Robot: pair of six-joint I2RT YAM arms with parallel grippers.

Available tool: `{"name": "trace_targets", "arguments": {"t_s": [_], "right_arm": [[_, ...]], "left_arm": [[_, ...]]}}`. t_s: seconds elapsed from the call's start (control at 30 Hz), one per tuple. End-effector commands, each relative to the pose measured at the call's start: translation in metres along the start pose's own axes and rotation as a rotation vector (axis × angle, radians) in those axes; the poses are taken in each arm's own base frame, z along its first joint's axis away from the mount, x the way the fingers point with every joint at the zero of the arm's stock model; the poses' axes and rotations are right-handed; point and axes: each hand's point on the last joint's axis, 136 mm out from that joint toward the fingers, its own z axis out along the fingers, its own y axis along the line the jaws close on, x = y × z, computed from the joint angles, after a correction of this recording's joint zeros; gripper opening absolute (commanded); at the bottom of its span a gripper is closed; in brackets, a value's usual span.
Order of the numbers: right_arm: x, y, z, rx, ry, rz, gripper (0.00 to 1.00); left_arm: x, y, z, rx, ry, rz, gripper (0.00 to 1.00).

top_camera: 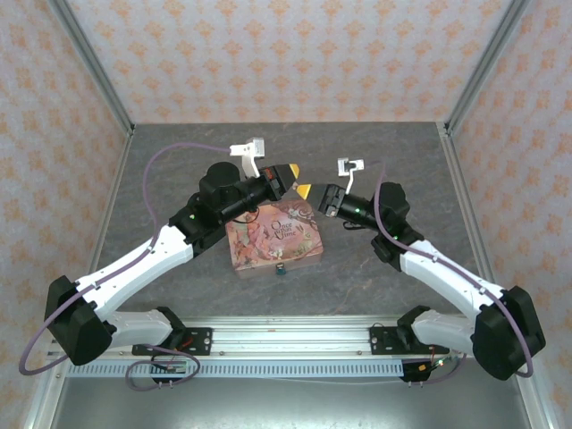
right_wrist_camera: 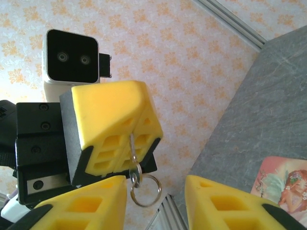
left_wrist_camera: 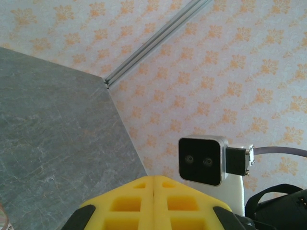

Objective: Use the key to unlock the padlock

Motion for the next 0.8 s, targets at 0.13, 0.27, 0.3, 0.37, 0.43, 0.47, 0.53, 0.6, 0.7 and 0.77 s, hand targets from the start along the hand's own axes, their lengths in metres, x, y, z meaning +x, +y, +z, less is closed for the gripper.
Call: {"name": "trace_targets", "arguments": {"t_s": [0.13, 0.27, 0.3, 0.37, 0.43, 0.47, 0.53, 0.6, 0.7, 0.77], "right_arm": [[-0.009, 0.029, 0.007, -0.089, 0.001, -0.056, 0.29], [-0.009, 0.029, 0.008, -0.089, 0.002, -0.052, 0.23], [-0.009, 0.029, 0.008, -0.090, 0.003, -0.050, 0.22], [-0.009, 0.028, 0.009, -0.088, 0.004, -0.048, 0.18], [-0.009, 0.028, 0.009, -0.088, 0.004, -0.045, 0.14], [-0.009, 0.028, 0.009, -0.088, 0.004, -0.046, 0.12], [-0.009, 0.028, 0.009, -0.087, 0.003, -0.045, 0.07], [-0.009, 0.029, 0.009, -0.086, 0.004, -0.049, 0.01], [-0.007, 0.023, 0.006, -0.042, 0.002, -0.065, 0.00], [-0.004, 0.016, 0.002, 0.010, 0.009, -0.083, 0.00]], "left_arm": [[0.001, -0.007, 0.002, 0.036, -0.001, 0.017, 0.00], [0.001, -0.006, 0.002, 0.033, -0.004, 0.018, 0.00], [0.001, -0.006, 0.002, 0.033, -0.005, 0.017, 0.00], [0.001, -0.006, 0.002, 0.033, -0.004, 0.018, 0.00], [0.002, -0.005, 0.003, 0.031, -0.001, 0.019, 0.00], [0.002, -0.005, 0.003, 0.030, 0.000, 0.019, 0.00], [0.003, -0.004, 0.003, 0.028, 0.001, 0.020, 0.00], [0.004, -0.003, 0.003, 0.023, 0.004, 0.023, 0.00], [0.002, 0.002, -0.001, -0.018, 0.004, 0.047, 0.00], [-0.001, 0.008, -0.008, -0.066, -0.002, 0.078, 0.05]]}}
